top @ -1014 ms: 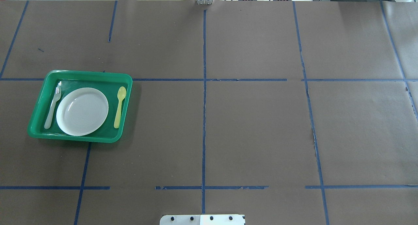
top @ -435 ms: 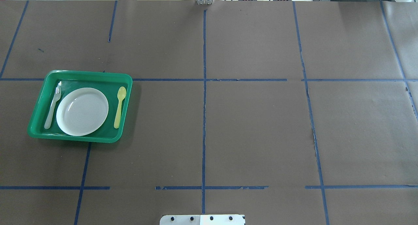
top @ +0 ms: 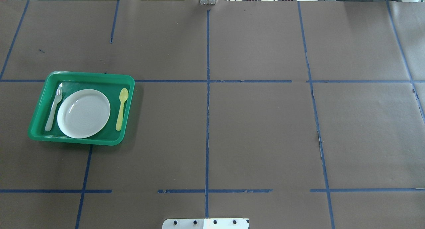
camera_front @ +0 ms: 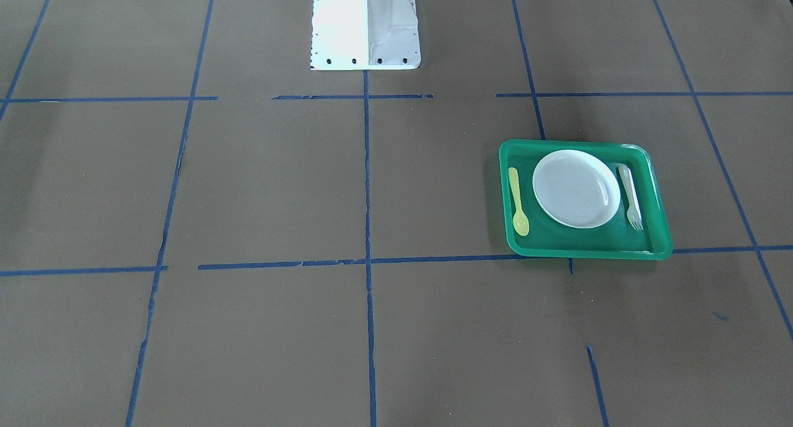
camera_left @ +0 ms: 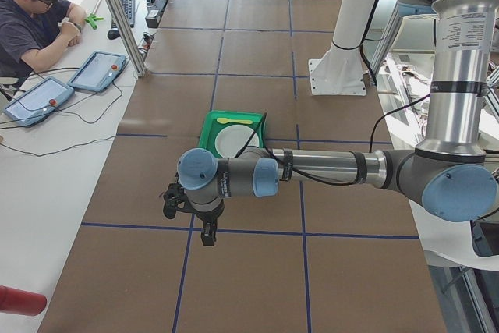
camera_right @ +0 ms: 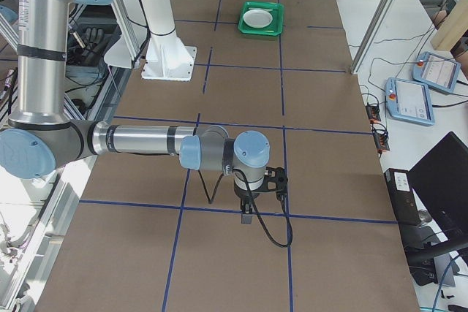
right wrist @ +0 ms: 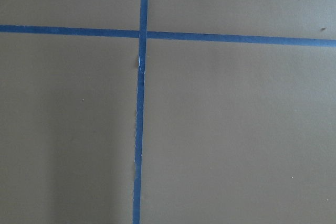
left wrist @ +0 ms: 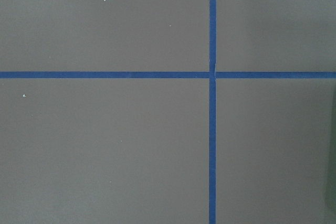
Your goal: Place fork
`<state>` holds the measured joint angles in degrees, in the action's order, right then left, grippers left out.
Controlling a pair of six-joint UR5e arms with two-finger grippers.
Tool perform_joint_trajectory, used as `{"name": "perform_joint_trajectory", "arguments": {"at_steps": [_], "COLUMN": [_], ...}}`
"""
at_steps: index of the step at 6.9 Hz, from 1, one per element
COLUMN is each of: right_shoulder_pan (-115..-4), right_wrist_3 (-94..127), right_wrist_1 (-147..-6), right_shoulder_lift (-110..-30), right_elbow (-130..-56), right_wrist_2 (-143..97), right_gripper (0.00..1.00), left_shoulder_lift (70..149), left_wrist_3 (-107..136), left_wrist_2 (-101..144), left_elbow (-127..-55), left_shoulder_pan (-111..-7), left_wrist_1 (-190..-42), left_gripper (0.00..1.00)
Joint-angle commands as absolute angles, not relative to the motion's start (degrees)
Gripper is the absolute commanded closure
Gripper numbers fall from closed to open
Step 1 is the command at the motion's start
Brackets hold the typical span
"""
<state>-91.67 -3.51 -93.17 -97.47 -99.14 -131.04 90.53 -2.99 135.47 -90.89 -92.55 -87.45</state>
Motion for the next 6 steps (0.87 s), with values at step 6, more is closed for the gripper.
{"name": "perform_joint_trajectory", "arguments": {"at_steps": [6], "right_shoulder_pan": [-91.7], "right_wrist_3": [-3.5], "right_wrist_1": [-93.2], "right_shoulder_lift": [-97.5], "right_elbow": [-99.1], "right_wrist_2": [-131.0], "right_gripper": [0.00], "left_shoulder_lift": [90.4], "left_wrist_3": [-3.1], "left_wrist_2": [135.4], "left_elbow": [-91.2], "left_shoulder_pan": [-92.6], "left_wrist_1": [-87.5], "left_gripper": [0.00]}}
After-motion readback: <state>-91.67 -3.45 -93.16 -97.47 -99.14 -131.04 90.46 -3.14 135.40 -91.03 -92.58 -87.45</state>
